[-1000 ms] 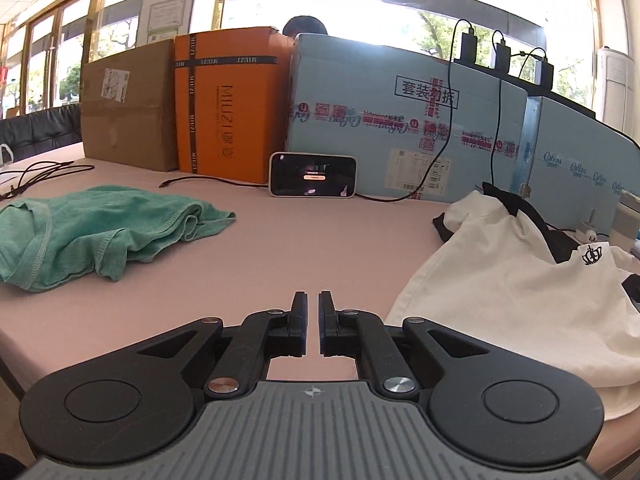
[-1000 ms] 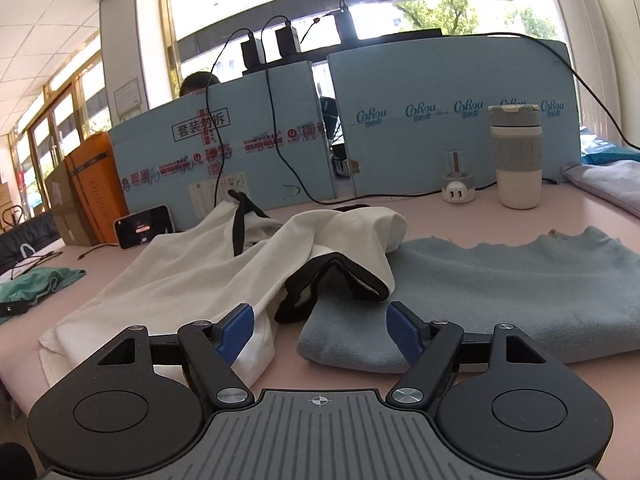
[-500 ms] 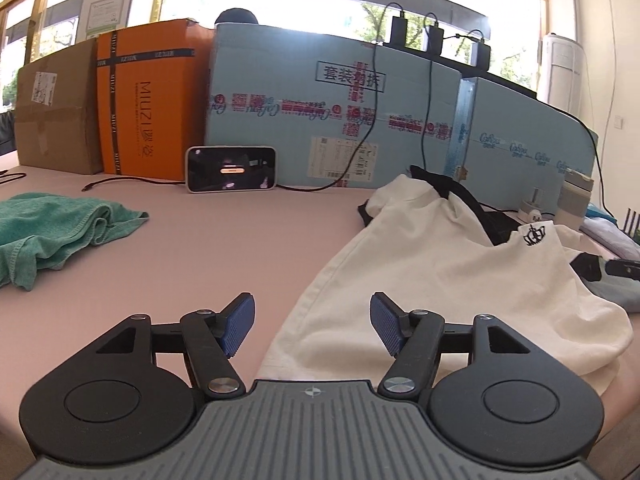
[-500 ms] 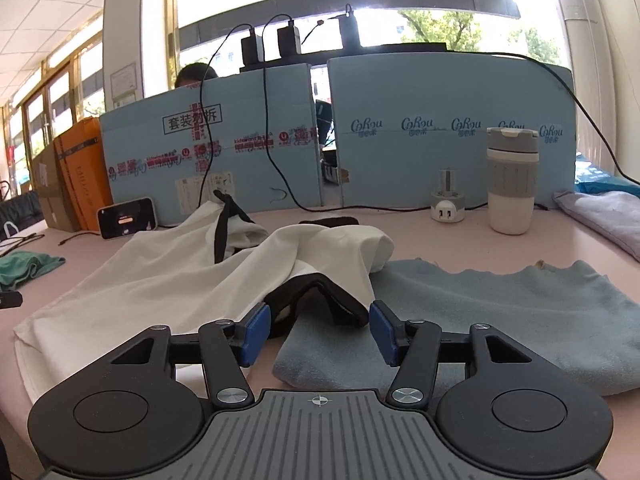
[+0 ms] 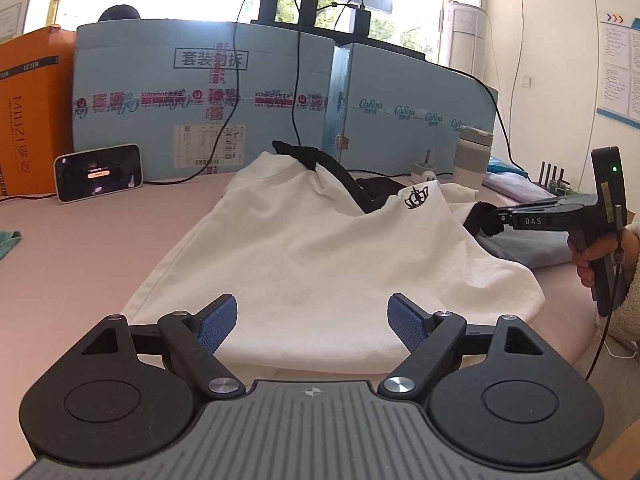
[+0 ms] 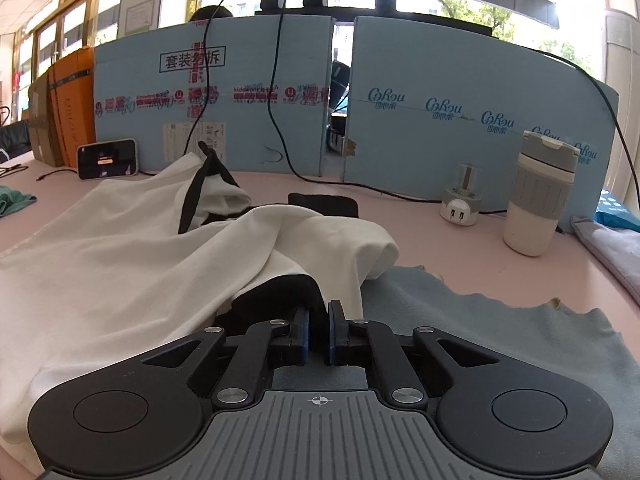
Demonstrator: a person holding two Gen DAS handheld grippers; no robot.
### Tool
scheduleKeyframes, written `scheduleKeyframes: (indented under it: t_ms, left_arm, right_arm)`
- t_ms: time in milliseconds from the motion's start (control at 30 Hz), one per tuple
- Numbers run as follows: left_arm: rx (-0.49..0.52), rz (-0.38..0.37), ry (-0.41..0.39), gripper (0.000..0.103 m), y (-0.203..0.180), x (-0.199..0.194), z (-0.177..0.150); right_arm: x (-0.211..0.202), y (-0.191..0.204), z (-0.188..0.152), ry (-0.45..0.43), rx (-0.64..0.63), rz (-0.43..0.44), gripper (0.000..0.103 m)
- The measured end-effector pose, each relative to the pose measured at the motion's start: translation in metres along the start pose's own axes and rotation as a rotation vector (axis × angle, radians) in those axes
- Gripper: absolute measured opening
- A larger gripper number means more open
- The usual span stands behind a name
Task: Fold clothes
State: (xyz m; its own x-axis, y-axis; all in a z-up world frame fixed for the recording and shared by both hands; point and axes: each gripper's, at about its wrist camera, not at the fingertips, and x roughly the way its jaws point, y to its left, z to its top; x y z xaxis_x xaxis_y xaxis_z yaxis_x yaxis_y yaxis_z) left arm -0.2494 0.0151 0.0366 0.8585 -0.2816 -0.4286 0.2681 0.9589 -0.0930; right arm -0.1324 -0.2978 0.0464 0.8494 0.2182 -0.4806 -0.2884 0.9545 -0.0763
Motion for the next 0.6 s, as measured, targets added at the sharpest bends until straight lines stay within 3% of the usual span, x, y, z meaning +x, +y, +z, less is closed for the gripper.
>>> scheduleKeyframes:
  t_ms: [167,433,600]
  left_arm:
    - [0.023,-0.050,0.029,0.084,-0.010,0.011,-0.003]
    - [-0.004,-0.059,0.052,0.086,-0.005,0.017,-0.008]
    - [-0.012,-0.068,0.054,0.088,-0.004,0.018,-0.011]
  right_arm:
    - [-0.014,-0.016,0.022,-0.082,-0.023,-0.091,0.007]
    - [-0.043,-0.040,0.060,-0.244,-0.015,-0.227,0.006]
    - [-0.030,-0.052,0.057,-0.200,0.024,-0.261,0.010]
